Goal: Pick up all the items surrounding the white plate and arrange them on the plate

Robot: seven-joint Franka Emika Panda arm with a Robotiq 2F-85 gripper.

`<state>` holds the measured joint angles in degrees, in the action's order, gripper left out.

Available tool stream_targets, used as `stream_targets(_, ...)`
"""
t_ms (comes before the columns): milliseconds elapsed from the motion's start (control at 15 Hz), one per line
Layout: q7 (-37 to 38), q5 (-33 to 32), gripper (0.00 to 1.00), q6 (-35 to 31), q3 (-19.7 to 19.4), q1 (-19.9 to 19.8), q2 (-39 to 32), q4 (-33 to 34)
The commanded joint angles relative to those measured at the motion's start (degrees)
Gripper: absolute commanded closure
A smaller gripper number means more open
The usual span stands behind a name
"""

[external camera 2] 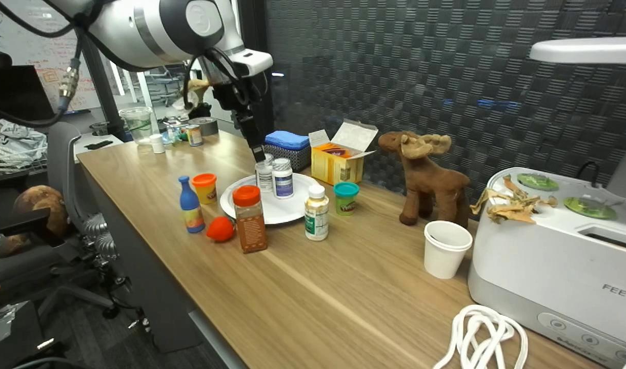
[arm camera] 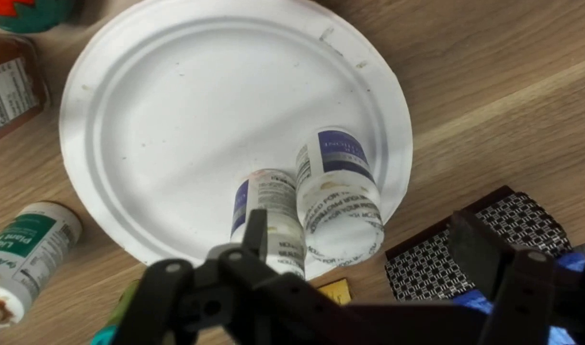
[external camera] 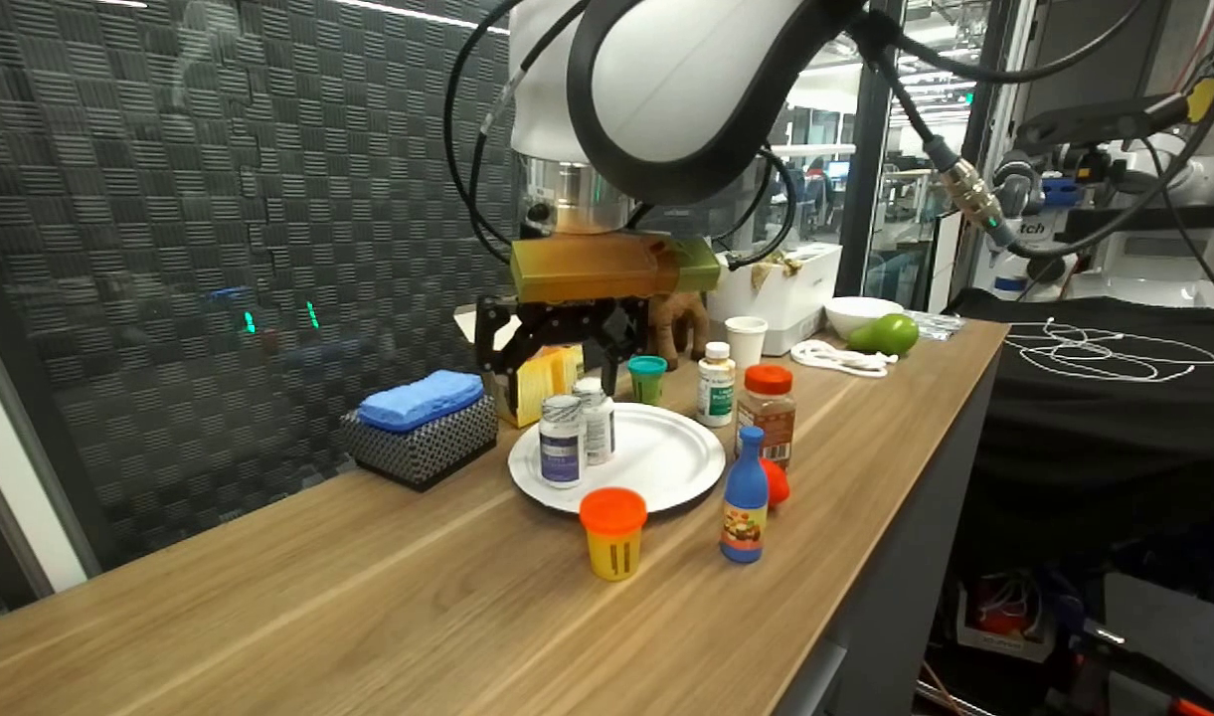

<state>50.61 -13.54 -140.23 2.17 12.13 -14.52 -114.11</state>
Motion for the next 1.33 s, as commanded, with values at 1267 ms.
stream_targets(1267, -28.98, 0.22, 0.00, 4.73, -2.11, -11.09, 11.21, -5.44)
